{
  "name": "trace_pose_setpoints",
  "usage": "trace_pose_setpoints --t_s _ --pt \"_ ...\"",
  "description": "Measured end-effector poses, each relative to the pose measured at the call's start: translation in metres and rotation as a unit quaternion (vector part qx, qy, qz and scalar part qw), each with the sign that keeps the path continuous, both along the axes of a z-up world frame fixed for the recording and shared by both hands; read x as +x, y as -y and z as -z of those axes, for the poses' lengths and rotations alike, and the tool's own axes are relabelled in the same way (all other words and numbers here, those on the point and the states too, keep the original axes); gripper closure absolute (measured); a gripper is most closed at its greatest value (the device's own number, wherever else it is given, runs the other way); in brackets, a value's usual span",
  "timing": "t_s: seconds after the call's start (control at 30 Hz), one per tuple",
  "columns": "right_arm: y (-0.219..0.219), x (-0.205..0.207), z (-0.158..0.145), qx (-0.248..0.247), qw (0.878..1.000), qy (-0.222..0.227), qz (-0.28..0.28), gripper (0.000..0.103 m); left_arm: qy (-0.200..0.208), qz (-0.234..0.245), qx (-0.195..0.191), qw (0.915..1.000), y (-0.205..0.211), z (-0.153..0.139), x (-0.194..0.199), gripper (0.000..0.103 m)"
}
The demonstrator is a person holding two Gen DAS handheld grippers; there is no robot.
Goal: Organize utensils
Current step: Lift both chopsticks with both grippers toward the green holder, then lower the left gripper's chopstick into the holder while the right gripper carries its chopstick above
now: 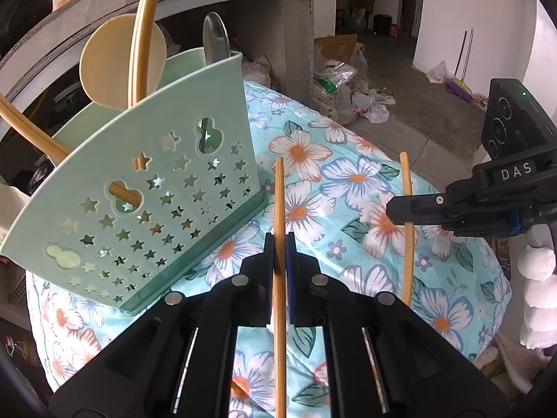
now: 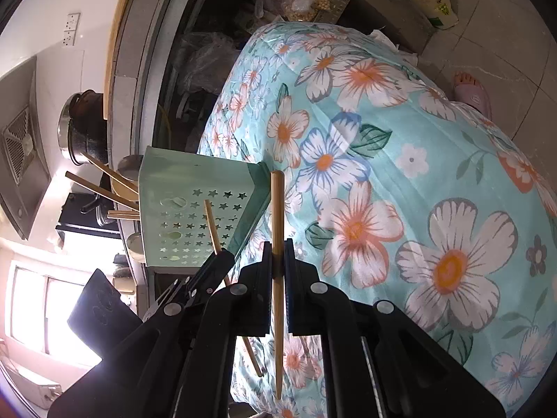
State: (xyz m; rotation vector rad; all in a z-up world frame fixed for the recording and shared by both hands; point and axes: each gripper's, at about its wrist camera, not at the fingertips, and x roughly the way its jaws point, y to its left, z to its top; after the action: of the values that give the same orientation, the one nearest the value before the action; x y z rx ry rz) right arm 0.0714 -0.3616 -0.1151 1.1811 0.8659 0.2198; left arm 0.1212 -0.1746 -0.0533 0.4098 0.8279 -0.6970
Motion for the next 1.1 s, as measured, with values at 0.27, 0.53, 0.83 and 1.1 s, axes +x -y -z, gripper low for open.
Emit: trace_pose_setpoints --t_s 0.27,0.53,0.83,1.1 --pt "-0.003 -0.005 -0.019 -0.03 0.999 0.024 -0.002 0.096 0.0 -0.005 -0.03 0.9995 -0.012 -0.019 0.0 0.097" --pt "-0.005 -0.016 -0.049 -0.075 0.995 0.066 -0.007 0.096 0.028 -0.036 -0.147 0.9882 -0.068 -0.1 0.01 0.097" --pt "-0.006 -0.016 -0.056 -0.082 0.993 0.08 -0.013 0.096 0.1 -0.079 -0.241 0.9621 -0.129 -0.194 0.016 0.097" --pt "-0.005 -0.015 -0.054 -0.081 0.994 0.077 -0.012 0.096 0.163 -0.089 -0.272 0.9442 -0.143 -0.241 0.019 0.097"
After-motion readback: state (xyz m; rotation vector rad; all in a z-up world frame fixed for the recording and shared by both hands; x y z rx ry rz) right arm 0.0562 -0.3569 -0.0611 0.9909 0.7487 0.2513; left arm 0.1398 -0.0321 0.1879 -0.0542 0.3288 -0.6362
